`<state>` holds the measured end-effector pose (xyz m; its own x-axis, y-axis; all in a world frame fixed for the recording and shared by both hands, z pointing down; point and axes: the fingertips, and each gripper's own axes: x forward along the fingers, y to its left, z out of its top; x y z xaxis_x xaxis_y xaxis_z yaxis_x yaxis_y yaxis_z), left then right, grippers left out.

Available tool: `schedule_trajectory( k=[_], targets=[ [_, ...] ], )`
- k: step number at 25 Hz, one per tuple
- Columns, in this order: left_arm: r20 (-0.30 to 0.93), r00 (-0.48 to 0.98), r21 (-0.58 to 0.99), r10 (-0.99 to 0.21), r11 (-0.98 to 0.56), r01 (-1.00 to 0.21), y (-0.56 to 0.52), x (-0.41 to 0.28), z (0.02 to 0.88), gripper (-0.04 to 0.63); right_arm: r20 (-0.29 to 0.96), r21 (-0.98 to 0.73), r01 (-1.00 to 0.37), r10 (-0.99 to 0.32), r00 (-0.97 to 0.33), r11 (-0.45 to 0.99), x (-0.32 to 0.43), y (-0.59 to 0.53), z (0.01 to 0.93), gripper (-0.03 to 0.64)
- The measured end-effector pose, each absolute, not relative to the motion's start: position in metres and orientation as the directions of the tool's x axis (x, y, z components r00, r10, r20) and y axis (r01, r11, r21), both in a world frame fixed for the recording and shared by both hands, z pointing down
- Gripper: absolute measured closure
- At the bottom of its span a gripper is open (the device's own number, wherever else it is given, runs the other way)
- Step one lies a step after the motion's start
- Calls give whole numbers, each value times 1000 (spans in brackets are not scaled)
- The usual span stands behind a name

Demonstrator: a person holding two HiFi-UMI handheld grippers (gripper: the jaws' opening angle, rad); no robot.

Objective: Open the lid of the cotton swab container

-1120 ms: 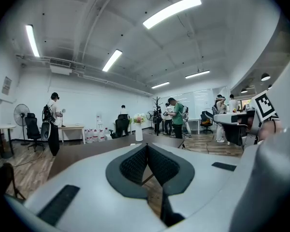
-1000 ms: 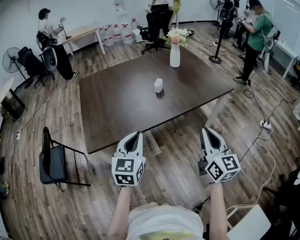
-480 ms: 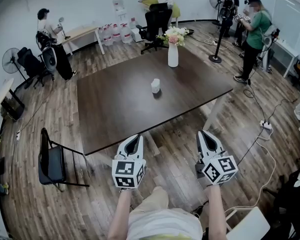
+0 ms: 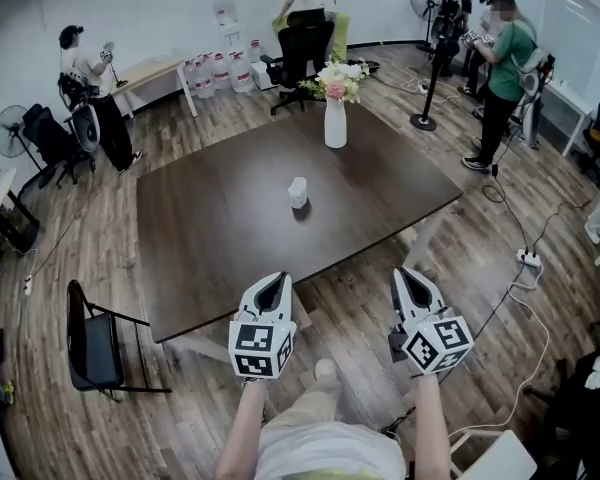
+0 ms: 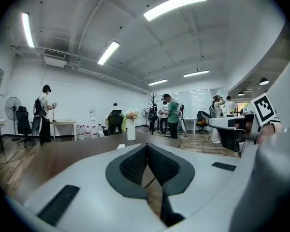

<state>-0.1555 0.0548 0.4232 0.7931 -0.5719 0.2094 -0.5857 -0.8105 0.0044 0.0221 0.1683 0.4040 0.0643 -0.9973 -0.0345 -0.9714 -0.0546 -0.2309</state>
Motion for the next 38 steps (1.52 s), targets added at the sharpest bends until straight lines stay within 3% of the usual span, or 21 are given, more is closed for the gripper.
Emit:
schedule_trajectory(
  k=[7,24,38],
  targets=[
    [218,803,1,-555,-822,-569,6,-102,425,571,-16,-253,-966,-998,52,-47,66,108,408,595],
    [262,756,0,-600,-783,-622,-87,-56,447,571,24,-272,-962,-1000,-18,10,112,7,426,595],
    [324,607,-15,-725,-646,-763,-176,-49,461,571,29,-311,-930,-976,-218,198,147,-124,429,595]
  ],
)
